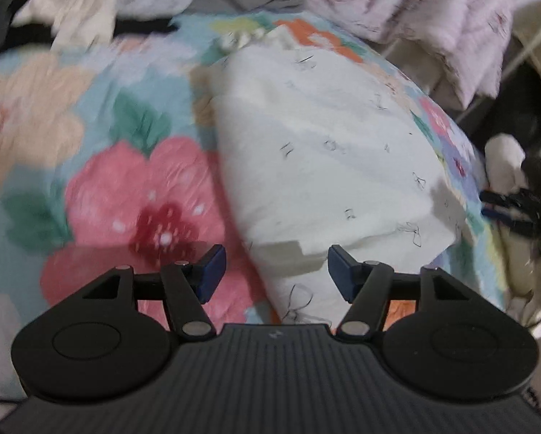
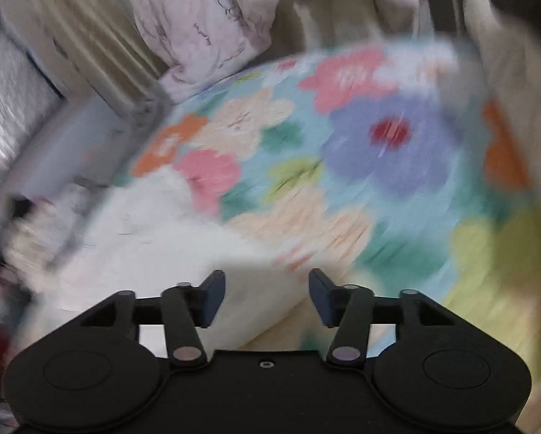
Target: Fold clothes
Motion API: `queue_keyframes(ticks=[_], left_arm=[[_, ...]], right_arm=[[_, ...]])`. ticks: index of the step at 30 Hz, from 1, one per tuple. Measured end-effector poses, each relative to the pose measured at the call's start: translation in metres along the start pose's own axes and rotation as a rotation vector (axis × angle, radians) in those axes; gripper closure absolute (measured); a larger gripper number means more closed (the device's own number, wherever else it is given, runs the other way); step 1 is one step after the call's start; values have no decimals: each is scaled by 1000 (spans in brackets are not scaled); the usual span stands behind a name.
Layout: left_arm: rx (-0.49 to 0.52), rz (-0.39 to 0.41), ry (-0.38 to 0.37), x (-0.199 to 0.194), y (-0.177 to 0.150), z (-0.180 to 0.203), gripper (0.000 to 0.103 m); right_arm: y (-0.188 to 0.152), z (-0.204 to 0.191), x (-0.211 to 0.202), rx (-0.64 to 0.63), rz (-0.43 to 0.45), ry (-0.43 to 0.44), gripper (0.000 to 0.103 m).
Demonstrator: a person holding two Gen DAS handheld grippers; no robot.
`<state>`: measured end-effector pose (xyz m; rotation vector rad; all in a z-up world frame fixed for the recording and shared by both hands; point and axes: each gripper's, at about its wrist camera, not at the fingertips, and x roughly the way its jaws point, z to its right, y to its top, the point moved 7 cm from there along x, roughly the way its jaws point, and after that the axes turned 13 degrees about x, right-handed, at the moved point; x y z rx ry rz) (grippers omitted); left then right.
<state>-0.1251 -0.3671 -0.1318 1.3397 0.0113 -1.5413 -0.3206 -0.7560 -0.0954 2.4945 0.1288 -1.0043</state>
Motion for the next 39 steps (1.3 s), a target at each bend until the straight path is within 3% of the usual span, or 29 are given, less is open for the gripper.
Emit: queue_keyframes(ticks=[3,5,8,12,15,17,18,19,20,22,25,27,28,30,33,34,35,36,37,38,39], left_arm=[[-85,13,-88,6,-7,1,40],[-109,27,-110,12,-8,4,39],[-141,54,-129,21,-9,6,38],[-243,124,-155,32,-7,-1,37],[-345,151,-189,43,2,-7,36],[-306,165,-188,46,11,-4,45],[-279,173,-185,47,16,-2,57],[-254,174,-173,48,19,0,87],[-228,173,-156,49,22,2,93],[-155,171,-131,41,27,11,94],[49,186,-12,12,33,32,94],[87,184,-6,-2,31,37,93],[80,169,-16,-5,28,36,93],[37,141,-27,-1,20,30,93],[-30,99,-26,13,8,20,93],[-47,97,-29,16,7,18,93],[-66,101,-37,16,6,16,92],[-95,110,-48,16,7,13,90],[-128,120,-59,16,8,10,78],[-162,132,-78,19,8,6,52],[-197,146,-99,22,8,3,45]], right_arm=[[-30,6,11,189,-144,151,43],[-42,7,30,285,-241,188,41],[-57,1,57,333,-328,152,41],[-68,-3,63,359,-304,132,34],[-64,-1,70,470,-227,184,26],[-55,-12,77,396,-209,194,27],[-51,-18,79,344,-195,202,32],[-48,-23,79,299,-175,204,55],[-45,-27,79,254,-154,205,91],[-40,-33,72,168,-104,217,95],[-38,-55,42,49,-104,319,95],[-44,-64,23,-86,-137,288,93],[-49,-59,23,-144,-154,208,90],[-52,-44,26,-206,-156,47,72],[-48,-24,31,-290,-91,-176,71],[-43,-23,25,-348,-32,-248,71],[-37,-29,21,-387,18,-267,70],[-34,-38,14,-404,59,-235,70],[-33,-46,7,-389,65,-138,67],[-36,-55,4,-344,20,7,66],[-42,-62,7,-287,-59,144,66]])
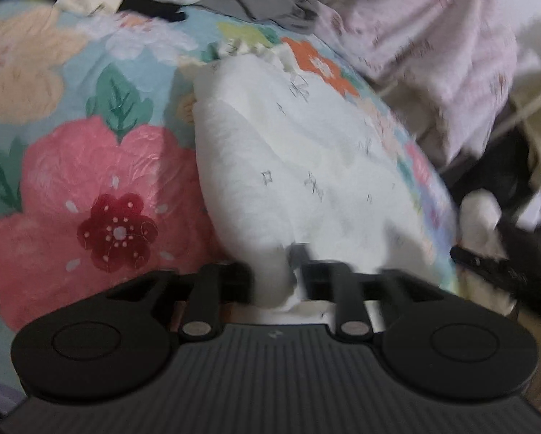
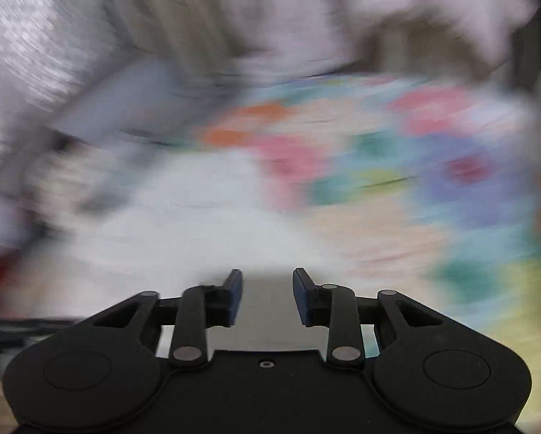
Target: Fold clothes
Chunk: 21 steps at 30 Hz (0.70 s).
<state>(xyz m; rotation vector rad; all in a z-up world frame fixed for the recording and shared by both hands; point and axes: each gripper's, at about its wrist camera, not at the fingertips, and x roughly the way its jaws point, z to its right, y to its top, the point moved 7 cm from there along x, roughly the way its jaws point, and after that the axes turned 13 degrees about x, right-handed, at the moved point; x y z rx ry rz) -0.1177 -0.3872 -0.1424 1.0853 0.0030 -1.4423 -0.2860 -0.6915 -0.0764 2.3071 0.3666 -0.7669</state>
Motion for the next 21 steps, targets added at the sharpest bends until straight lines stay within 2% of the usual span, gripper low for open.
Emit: queue_keyframes(ticks=[1,2,3,4,7,10,12,15,18,19,20,21], left_arm=[[-36,13,-20,3,0,-4,49],[-71,26,-40,6,1,-8,56],[-88,32,-51,9,1,-10,67],[-73,34,-50,10,2,-8,85],[35,60,-37,7,9,7,88],[115,76,-19,4,23,22,89],[97,50,-10,6,26,21,89],[64,1,8,7,15,12,87],[21,-48,24,5,-1,4,78],[2,-65,30,5,-6,3,62],[-17,-83,38,5,-10,2,55],[-24,-94,36,4,-13,3,55]], right_arm=[[-5,-4,6,43,-43,77,66],[-12,-8,13,56,-79,110,66],[-20,-15,22,-1,-105,91,66],[-27,-21,30,-58,-131,72,66],[-44,-35,46,-223,-177,-4,65],[-50,-40,55,-220,-204,8,59],[-47,-30,57,-183,-203,-26,59],[-37,1,38,-36,-169,-74,58],[-19,28,12,147,-128,-23,41],[-16,32,4,163,-115,-22,39],[-12,36,-3,178,-102,-20,38],[-11,39,-8,172,-89,-35,38]])
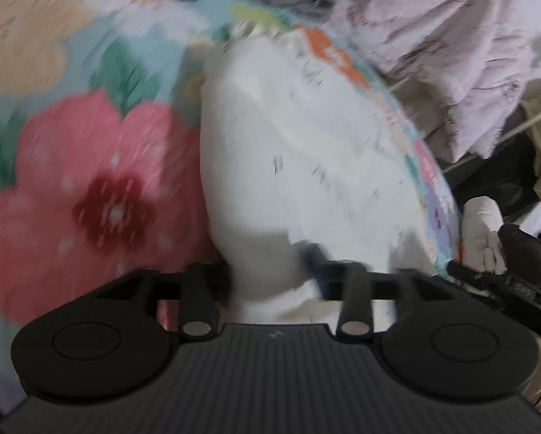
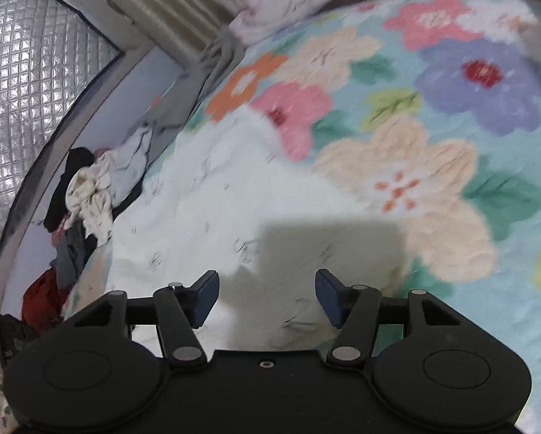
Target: Fold clothes
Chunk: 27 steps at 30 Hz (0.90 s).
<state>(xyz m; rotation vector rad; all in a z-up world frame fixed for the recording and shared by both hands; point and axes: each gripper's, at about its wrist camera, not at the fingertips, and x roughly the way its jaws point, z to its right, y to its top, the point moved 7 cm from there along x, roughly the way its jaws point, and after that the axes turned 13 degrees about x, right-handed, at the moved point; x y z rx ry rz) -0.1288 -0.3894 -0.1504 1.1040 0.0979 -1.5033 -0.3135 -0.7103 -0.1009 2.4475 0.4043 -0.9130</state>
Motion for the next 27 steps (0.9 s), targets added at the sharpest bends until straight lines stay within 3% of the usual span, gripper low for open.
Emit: queue_keyframes(ticks=[6,9,11,13,15,16,17,18,19,20,22,25,27], left_arm=[[66,-57,-11,-7,-20,15,54],[54,-44,-12,-10,-29,11,55],[36,-35,-27,-10,-31,9,57],[36,-47,-31,-11,-32,9,59],[23,-45,-33,-12,-31,9,62],[15,-43,-40,-13,-32,8,69],[7,-41,-47,-13,-32,8,77],[5,-37,-52,-13,-33,8,81],[6,-32,-56,-13,-33,8,86],[6,-27,-60,-13,-34,8,87],[1,-20,-64,-18,-35,10,89],[-28,1,-108,-37,-35,14,92],[-60,22,-129,-48,-33,14,92]], right_arm=[[-22,29,19,141,-116,-107,37],[-38,26,25,188,-132,-81,32],[-40,29,29,254,-104,-54,19],[-40,36,31,366,-74,-2,13],[-40,37,29,413,-62,37,13],[-40,36,27,406,-57,57,19],[-39,34,26,399,-53,84,42],[-39,33,26,393,-50,111,57],[-40,32,30,406,-74,149,86],[-39,32,32,432,-87,185,93],[-35,26,30,446,-73,250,96],[-29,-5,1,278,5,288,97],[-35,-26,-18,217,35,373,97]])
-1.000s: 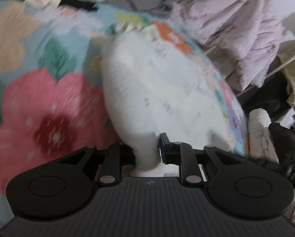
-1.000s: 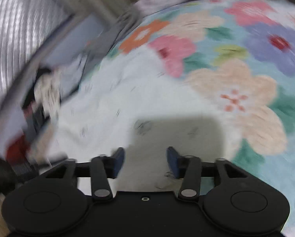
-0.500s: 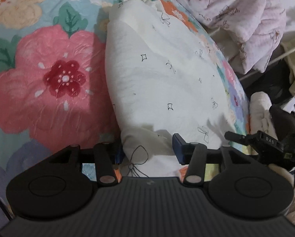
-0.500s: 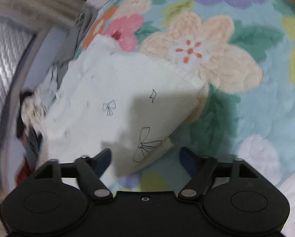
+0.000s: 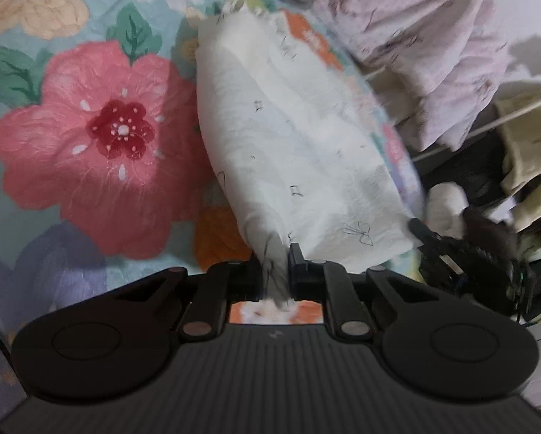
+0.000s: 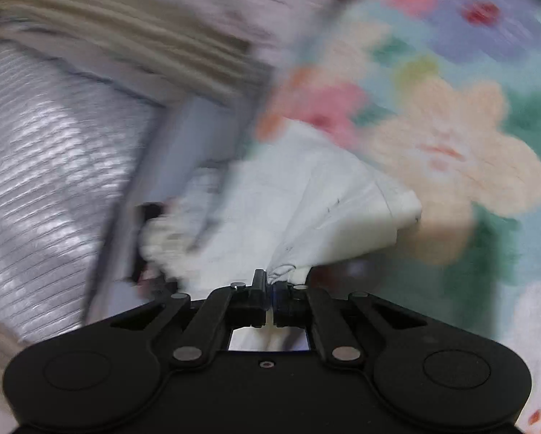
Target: Fold clothes
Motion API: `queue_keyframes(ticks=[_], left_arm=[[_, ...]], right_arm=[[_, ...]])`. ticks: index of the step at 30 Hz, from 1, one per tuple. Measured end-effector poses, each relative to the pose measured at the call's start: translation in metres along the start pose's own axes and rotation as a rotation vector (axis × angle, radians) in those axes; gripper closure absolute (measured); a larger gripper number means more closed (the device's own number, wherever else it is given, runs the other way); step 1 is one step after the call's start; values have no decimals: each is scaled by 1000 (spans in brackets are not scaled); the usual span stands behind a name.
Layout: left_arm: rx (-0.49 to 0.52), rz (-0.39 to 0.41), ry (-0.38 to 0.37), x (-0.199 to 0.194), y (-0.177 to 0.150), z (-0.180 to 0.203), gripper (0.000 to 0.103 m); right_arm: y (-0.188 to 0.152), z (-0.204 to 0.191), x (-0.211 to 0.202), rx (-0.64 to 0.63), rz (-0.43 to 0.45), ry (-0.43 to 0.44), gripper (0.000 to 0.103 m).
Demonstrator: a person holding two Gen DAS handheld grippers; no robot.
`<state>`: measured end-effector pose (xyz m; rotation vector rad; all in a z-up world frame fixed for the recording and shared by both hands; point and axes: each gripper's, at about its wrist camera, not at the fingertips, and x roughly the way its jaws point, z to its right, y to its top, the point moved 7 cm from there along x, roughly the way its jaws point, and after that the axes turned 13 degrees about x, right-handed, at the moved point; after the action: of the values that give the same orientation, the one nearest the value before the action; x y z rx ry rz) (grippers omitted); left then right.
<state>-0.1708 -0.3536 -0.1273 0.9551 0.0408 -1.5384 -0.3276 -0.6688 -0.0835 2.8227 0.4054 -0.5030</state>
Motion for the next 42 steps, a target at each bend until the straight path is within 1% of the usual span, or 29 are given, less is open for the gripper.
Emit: queue_keyframes(ticks=[1,2,5,7,10,14,18,19,21,22,25,27,30,31,34,35,37,38,39,40,42], left_arm=[[-13,8,-11,-2,2,0,92],[-18,16,-19,-2,5,-1,92],[-22,25,-20,7,12,-4,92],[-16,36,-37,11,18,-2,92],[-3,36,-43,17,29,3,92],[-20,75,-73,11,60,3,92],[-61,133,-88,7,107,-7,92],[-57,139,-76,8,118,-10,92],[4,140,-3,13,140,-15,92],[21,146,20,16,150,-18,92],[31,161,59,27,179,-33,92],[42,169,91,38,197,-45,92],[48,166,128,59,220,-63,92],[41,172,130,64,227,-67,92],[10,202,120,78,244,-78,92],[7,207,118,84,250,-80,92],[25,179,106,98,255,-82,92],[44,150,116,106,255,-83,92],[64,118,151,113,253,-86,92],[72,105,166,117,251,-87,92],[81,96,172,120,250,-91,92]], right_arm=[[-7,-9,-3,-8,10,42,97],[-11,-12,-2,-23,16,42,97],[2,-10,3,-29,63,2,97],[16,-5,12,9,68,-14,97],[29,-15,25,-54,64,-43,97],[47,-40,45,-131,50,-15,97],[73,-78,77,-190,48,19,97],[81,-86,87,-207,44,15,97],[95,-100,109,-229,31,8,97],[101,-106,122,-246,18,-1,97],[119,-125,163,-298,-21,-39,97],[131,-129,189,-314,-44,-65,97],[147,-125,218,-333,-53,-120,97],[152,-121,228,-337,-58,-136,98],[164,-102,250,-363,-62,-245,98],[167,-98,254,-369,-57,-258,97],[175,-89,260,-344,-44,-262,95],[178,-86,261,-319,-37,-249,92],[181,-84,259,-294,-29,-234,92],[180,-84,255,-283,-27,-212,91],[168,-91,242,-341,-12,-197,91]])
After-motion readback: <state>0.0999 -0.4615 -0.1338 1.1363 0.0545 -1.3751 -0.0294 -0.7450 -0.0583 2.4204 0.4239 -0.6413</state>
